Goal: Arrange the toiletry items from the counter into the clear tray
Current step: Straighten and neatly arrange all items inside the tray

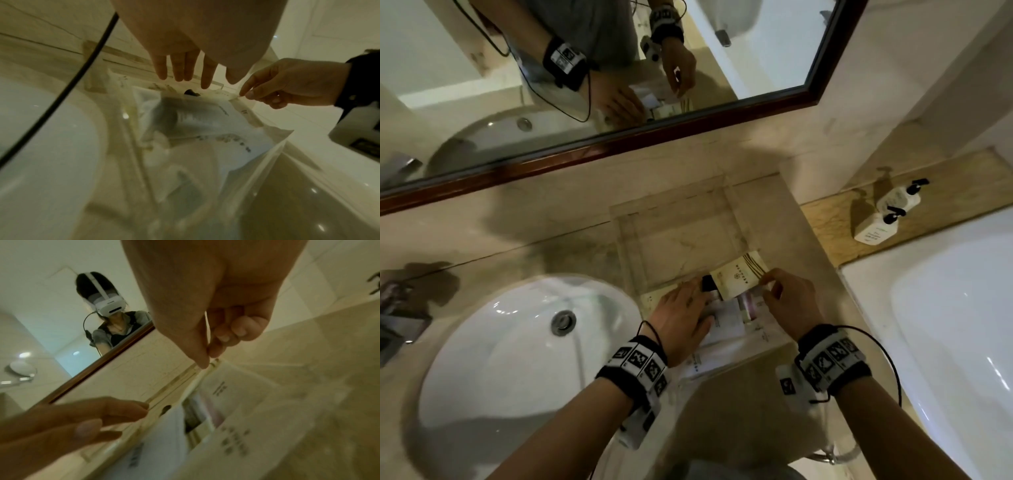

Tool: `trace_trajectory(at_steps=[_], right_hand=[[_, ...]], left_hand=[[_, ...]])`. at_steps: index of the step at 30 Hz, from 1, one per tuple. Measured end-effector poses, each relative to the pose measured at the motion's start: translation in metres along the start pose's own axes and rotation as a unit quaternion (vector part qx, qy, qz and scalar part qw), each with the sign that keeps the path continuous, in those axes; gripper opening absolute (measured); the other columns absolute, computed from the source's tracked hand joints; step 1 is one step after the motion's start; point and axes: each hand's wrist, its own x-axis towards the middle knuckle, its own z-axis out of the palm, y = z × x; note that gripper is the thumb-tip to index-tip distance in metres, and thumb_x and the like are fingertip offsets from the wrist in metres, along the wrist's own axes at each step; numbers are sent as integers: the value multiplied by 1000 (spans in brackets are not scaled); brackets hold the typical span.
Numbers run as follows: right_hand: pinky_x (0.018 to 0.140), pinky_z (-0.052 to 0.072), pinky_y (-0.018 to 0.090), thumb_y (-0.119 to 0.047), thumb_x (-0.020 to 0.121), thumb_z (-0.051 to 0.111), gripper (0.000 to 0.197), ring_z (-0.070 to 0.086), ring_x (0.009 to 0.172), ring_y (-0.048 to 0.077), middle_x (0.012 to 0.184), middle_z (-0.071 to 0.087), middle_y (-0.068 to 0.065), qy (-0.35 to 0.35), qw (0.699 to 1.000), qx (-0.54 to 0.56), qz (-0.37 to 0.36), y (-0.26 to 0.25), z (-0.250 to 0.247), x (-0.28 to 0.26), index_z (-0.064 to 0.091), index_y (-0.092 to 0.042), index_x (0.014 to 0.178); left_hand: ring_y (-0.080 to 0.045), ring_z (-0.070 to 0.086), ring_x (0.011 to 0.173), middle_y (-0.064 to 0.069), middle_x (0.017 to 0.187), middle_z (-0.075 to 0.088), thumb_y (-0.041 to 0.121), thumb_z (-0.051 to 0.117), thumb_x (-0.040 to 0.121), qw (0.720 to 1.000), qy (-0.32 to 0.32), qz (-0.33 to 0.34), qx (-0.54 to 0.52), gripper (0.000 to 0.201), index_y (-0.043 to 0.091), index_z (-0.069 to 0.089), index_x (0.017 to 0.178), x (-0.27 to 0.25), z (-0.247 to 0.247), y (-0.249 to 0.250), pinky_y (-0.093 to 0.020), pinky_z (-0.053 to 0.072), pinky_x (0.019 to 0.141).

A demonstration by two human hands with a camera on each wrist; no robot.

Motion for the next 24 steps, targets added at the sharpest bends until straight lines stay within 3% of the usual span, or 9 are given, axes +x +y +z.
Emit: trace_trajectory(at_steps=[3,6,9,11,15,21,24], right_hand=[[65,43,26,-6,80,62,18,58,73,21,77,59,0,12,999,-24,-18,6,-1,12,64,-17,94],[62,41,27,-11,80,62,11,55,70,18,72,54,-5,18,999,-21,24,10,-2,17,63,-20,87],[68,47,30,-16,81,62,6,59,76,20,80,63,2,9,999,-35,28,14,0,14,67,-17,84],[67,45,27,-16,81,61,8,59,76,19,81,64,1,-7,999,-39,10,19,6,9,68,-19,82],[65,39,25,-16,82,59,10,55,72,17,78,61,-1,-28,999,-37,-9,29,17,0,68,-21,83],[64,38,24,-12,85,60,13,50,68,12,75,53,-7,-10,1000,-12,-11,30,14,-3,63,-20,94],[60,38,25,-15,84,61,29,50,68,13,75,50,-9,-20,1000,-5,12,29,12,0,51,-25,109]], left_hand=[[-28,52,117,-7,139,44,37,40,92,999,43,17,-1,44,16,50,129,20,-1,9,-39,46,95],[-26,54,106,-5,128,45,33,46,92,999,51,8,3,37,15,50,125,37,-9,22,-38,48,88],[-25,51,106,-6,126,42,43,49,90,999,42,-15,21,43,15,47,123,56,-15,37,-42,49,85],[-27,50,107,-7,127,40,46,49,87,999,21,-24,34,47,16,43,123,68,-14,46,-44,50,84],[-32,51,106,-11,129,38,35,49,88,997,-11,-46,56,47,12,38,127,81,-12,56,-48,51,83],[-34,55,103,-12,128,43,35,52,88,997,-11,-48,65,48,12,37,128,81,-5,55,-48,51,83],[-32,60,95,-11,121,52,33,48,93,998,4,-59,35,46,10,38,131,82,-11,55,-41,52,75]])
